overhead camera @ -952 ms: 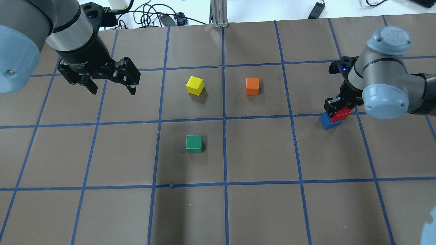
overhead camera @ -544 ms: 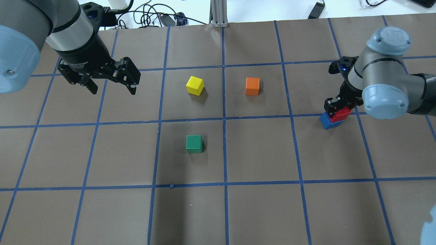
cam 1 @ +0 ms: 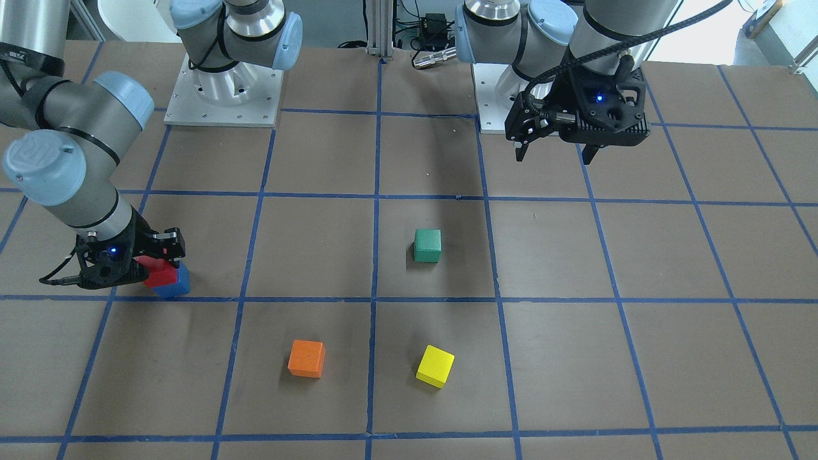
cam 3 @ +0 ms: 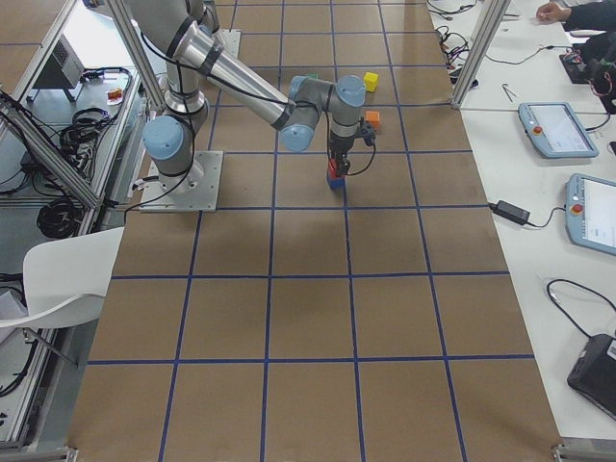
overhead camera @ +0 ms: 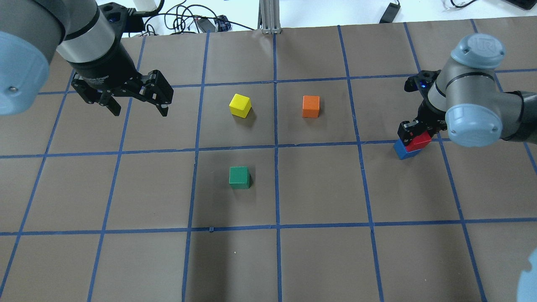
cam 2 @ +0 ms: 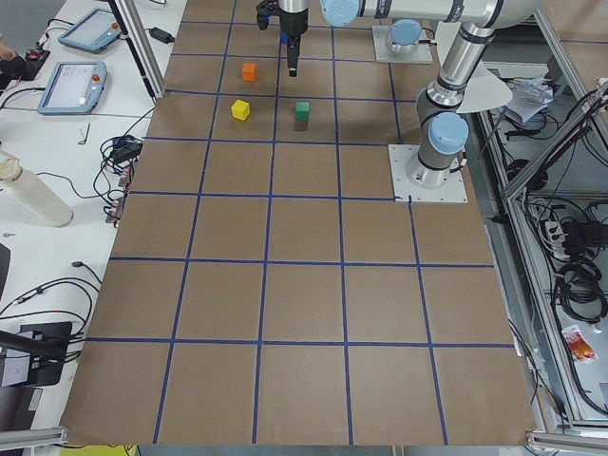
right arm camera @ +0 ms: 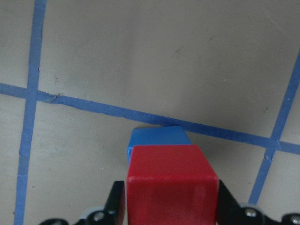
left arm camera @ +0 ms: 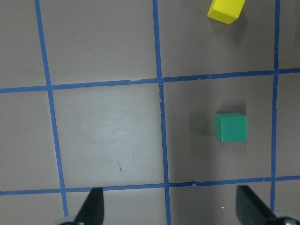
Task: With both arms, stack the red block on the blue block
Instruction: 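Lower the red cube onto the blue cube with the right gripper, then open the right gripper and raise it away from the stack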
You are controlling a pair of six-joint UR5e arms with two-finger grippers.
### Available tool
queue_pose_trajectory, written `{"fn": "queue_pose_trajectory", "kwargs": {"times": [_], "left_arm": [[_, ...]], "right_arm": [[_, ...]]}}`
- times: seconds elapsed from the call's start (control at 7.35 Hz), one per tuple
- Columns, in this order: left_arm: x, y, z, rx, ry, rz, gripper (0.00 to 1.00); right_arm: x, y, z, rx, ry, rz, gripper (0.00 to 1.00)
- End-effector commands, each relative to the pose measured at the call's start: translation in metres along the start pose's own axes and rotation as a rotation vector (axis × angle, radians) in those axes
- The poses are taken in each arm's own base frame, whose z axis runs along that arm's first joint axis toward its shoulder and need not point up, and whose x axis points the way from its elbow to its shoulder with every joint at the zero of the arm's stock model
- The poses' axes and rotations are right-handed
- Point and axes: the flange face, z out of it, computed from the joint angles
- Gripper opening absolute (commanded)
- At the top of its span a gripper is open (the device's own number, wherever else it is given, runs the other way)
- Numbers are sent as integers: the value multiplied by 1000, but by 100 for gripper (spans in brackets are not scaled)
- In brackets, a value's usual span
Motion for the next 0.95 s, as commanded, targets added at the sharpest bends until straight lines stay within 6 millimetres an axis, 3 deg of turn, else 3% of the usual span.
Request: {"fn": "queue_pose_trajectory", "kwargs": {"times": [0.0,0.27,0.41,0.82], "left_arm": [[0,0,0,0,1,0,100],[0,0,0,2,1,0,100],[0,0,0,2,1,0,100],[0,0,-1,3,1,0,100]], "right_arm": [[1,-1,-3,3,2,7,100],[0,-1,-17,16,16,13,100],[-2,4,-38,23,20,21,100],[-13,24,-132,-26,-4,109,100]]}}
